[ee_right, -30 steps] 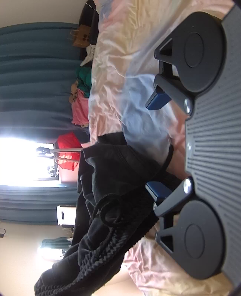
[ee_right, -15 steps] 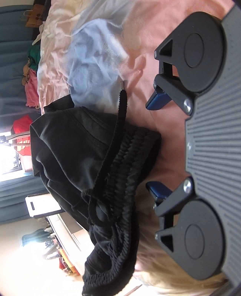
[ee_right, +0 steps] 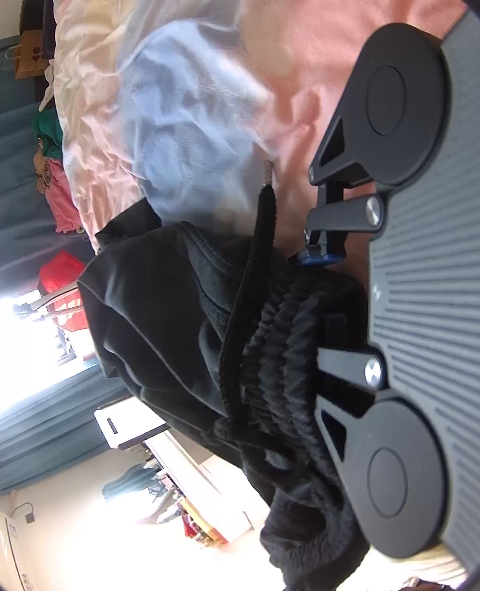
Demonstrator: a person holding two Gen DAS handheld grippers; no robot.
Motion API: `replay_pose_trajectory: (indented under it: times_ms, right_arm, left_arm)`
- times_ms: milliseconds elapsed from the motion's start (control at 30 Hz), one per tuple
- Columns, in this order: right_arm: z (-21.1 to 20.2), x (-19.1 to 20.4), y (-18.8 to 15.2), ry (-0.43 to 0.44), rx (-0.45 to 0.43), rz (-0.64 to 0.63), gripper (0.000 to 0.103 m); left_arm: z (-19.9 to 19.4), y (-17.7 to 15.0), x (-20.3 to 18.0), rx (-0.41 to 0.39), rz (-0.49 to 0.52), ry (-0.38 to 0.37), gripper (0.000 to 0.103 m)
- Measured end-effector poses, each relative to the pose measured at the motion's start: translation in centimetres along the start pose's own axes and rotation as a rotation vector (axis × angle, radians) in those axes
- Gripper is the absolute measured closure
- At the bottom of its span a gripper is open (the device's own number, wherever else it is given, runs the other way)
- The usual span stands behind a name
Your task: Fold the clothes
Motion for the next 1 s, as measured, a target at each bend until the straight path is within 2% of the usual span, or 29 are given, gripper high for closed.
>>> replay_pose_trajectory:
  times_ms: [33,67,100,167,233,300,367,533,667,800,867,1000]
  right_arm:
    - [-0.8,0.0,0.4,-0.001,-0.024,0.004,0.084]
    - [-1.6,0.0,0.7,0.0,-0.048,0.009,0.084]
    - [-2.8,-0.3,0.9,0.03,-0.079,0.046,0.087]
    - [-5.0,-0.8,1.4,0.082,-0.134,0.102,0.088]
    - [-6.5,-1.1,1.7,0.098,-0.169,0.118,0.088]
    - [-7.3,-1.2,1.8,0.087,-0.189,0.113,0.09]
    - [-7.5,-1.6,1.9,0.068,-0.192,0.114,0.09]
    - [-6.6,-2.3,1.7,0.016,-0.161,0.119,0.09]
    - [-5.8,-2.9,1.5,-0.023,-0.136,0.122,0.09]
    - [-5.1,-3.4,1.2,-0.062,-0.111,0.125,0.09]
    - [-4.8,-3.4,1.1,-0.082,-0.101,0.122,0.089]
    - [-3.8,-3.7,0.8,-0.117,-0.073,0.127,0.088]
  left_arm:
    - [0.1,-0.1,-0.3,0.01,0.029,0.013,0.051]
    - [0.2,-0.2,-0.6,0.021,0.059,0.026,0.037]
    - [0.6,-0.3,-0.9,0.056,0.075,0.02,0.031]
    - [1.4,-0.5,-1.4,0.115,0.098,0.016,0.03]
    - [1.1,-0.8,-2.5,0.099,0.166,0.064,0.027]
    - [0.2,-1.4,-3.9,0.037,0.265,0.135,0.02]
    - [-0.6,-2.2,-5.3,-0.028,0.374,0.194,0.007]
    - [-2.7,-3.4,-8.4,-0.18,0.534,0.242,0.003]
    - [-2.4,-3.9,-10.3,-0.226,0.636,0.27,0.004]
    - [-1.5,-4.8,-12.4,-0.288,0.753,0.35,0.006]
    - [-1.1,-5.5,-13.4,-0.35,0.814,0.403,0.007]
    - [-1.2,-6.1,-14.2,-0.466,0.861,0.425,0.008]
Point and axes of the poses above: each gripper's, at about its wrist camera, not at the fingertips, and z roughly the way its jaws point, x to its left, y to its top, the point moved 3 cm from there along z, roughly the way its jaws point, and after that the axes turned 12 degrees about x, right-handed, at the moved point
